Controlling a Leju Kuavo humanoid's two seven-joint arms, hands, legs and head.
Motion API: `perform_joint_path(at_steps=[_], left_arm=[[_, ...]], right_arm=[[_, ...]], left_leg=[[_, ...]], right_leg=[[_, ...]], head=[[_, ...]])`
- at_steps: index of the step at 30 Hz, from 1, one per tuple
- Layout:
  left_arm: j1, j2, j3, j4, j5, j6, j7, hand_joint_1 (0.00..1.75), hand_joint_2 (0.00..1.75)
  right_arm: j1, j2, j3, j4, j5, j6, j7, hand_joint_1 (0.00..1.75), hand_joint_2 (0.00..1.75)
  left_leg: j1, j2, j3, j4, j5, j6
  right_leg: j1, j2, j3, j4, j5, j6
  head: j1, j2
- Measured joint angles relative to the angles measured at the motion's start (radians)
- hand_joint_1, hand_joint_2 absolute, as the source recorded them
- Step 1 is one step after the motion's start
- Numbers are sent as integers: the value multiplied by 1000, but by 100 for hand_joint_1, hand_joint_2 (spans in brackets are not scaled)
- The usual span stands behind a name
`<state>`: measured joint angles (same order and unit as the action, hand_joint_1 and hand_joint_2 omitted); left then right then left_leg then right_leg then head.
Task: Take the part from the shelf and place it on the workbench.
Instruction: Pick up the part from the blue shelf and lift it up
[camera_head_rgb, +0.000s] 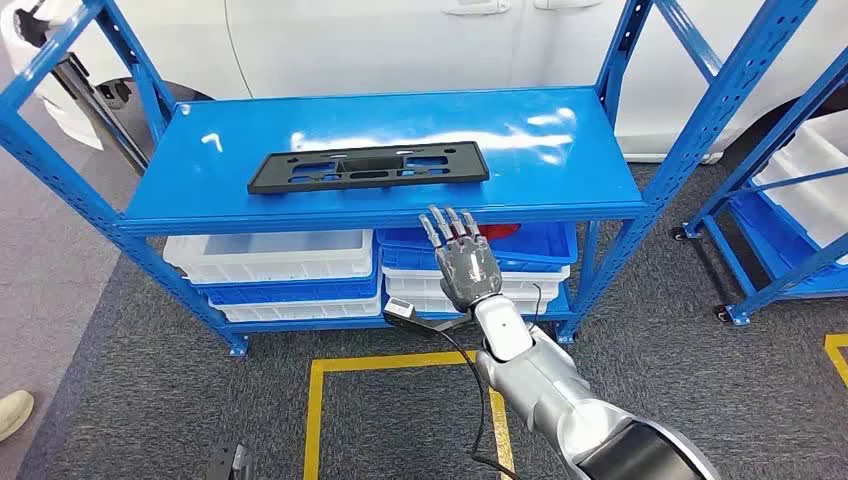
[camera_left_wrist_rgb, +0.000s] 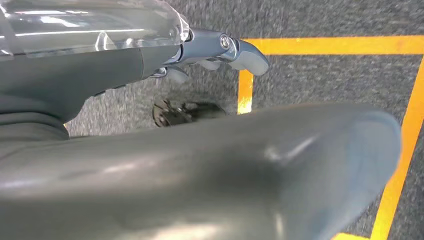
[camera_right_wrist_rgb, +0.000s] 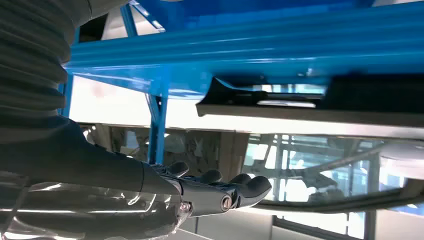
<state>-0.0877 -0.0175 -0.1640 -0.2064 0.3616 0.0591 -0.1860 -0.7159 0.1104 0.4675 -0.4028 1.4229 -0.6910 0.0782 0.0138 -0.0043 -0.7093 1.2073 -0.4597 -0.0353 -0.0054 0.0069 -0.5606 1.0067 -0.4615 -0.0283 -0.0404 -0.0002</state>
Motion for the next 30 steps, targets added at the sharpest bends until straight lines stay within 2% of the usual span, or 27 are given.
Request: perform_joint_path(at_steps=[1,2,3,4,7,9,10,12,13,14,15,17,18,19,21,24,28,29,30], left_arm=[[0,0,0,0,0,0,0,0,0],[0,0,0,1,0,-1,0,0,0],[-1,0,0,2,0,-2,1,0,0],[-1,1,0,3,0,-2,1,0,0],[0,0,0,6,2,-3,2,0,0],[1,0,0,6,4,-3,0,0,0],[1,0,0,6,4,-3,-1,0,0],[0,0,1,6,4,-3,-2,0,0],[2,0,1,6,4,-3,-2,0,0],[3,0,1,6,3,-3,-2,0,0],[5,0,1,6,3,-3,-3,0,0],[6,0,1,7,1,-2,-3,0,0],[5,0,1,7,0,-2,-3,0,0],[3,0,1,7,-1,-1,-4,0,0],[2,0,0,7,-2,0,-4,0,0],[0,0,0,7,-4,1,-4,0,0],[-1,0,0,7,-5,1,-5,0,0],[-2,0,0,7,-6,1,-5,0,0],[-2,0,0,7,-6,1,-4,0,0]], right_arm=[[0,0,-3,0,-1,0,-3,0,175],[-1,0,-6,0,-2,0,-5,0,175],[-2,-1,-11,1,-4,-1,-9,0,175],[-3,-1,-15,1,-4,-1,-11,0,175],[-4,0,-24,2,-2,-4,-17,0,175],[-7,0,-31,1,-2,-6,-25,0,175],[-7,0,-36,0,-1,-6,-30,0,175],[-1,0,-45,-1,1,-7,-43,0,175],[5,0,-50,-4,4,-7,-50,0,175],[12,0,-54,-7,6,-7,-57,0,175],[17,0,-57,-13,8,-7,-63,0,175],[21,0,-65,-29,9,-7,-78,0,175],[22,1,-68,-36,9,-7,-84,0,175],[22,2,-71,-42,8,-8,-88,0,175],[25,5,-75,-51,7,-8,-93,0,175],[28,9,-79,-64,7,-8,-100,0,175],[29,10,-80,-68,7,-9,-102,0,175],[29,13,-81,-70,9,-9,-107,0,175],[31,18,-82,-73,15,-9,-112,0,175]], left_leg=[[0,0,19,-48,29,2],[-1,0,34,-78,40,5],[-4,0,60,-139,64,11],[-6,0,76,-175,72,18],[-8,0,87,-197,57,36],[-3,0,99,-206,52,48],[-2,0,105,-210,49,53],[-3,0,112,-210,42,60],[-4,-1,116,-210,37,61],[-4,-2,121,-209,32,61],[-4,-3,128,-208,26,59],[-4,-4,145,-205,11,54],[-5,-4,151,-202,3,49],[-7,-4,154,-201,-2,44],[-9,-4,156,-201,-10,32],[-5,-1,161,-200,-21,17],[-4,0,161,-195,-25,14],[-3,0,140,-153,-41,11],[-2,1,99,-79,-65,6]], right_leg=[[0,0,6,0,-4,1],[1,0,10,0,-8,3],[2,1,15,1,-14,8],[3,2,17,1,-18,12],[4,3,16,-1,-26,27],[4,0,5,31,-47,38],[3,0,-18,78,-67,42],[0,-1,-101,214,-111,47],[-1,-1,-141,269,-118,48],[-2,-1,-166,292,-108,49],[-3,-1,-170,272,-75,49],[-6,-2,-131,149,17,46],[-4,-2,-106,85,47,43],[-3,-2,-89,43,60,39],[2,-1,-78,18,52,30],[-2,2,-66,7,48,14],[-4,2,-60,3,47,11],[-4,1,-56,2,44,8],[-4,1,-50,2,39,4]], head=[[0,0],[0,0],[0,0],[0,0],[0,0],[0,0],[0,0],[0,0],[0,0],[0,0],[0,0],[0,0],[0,0],[0,0],[0,0],[0,0],[0,0],[0,0],[0,0]])
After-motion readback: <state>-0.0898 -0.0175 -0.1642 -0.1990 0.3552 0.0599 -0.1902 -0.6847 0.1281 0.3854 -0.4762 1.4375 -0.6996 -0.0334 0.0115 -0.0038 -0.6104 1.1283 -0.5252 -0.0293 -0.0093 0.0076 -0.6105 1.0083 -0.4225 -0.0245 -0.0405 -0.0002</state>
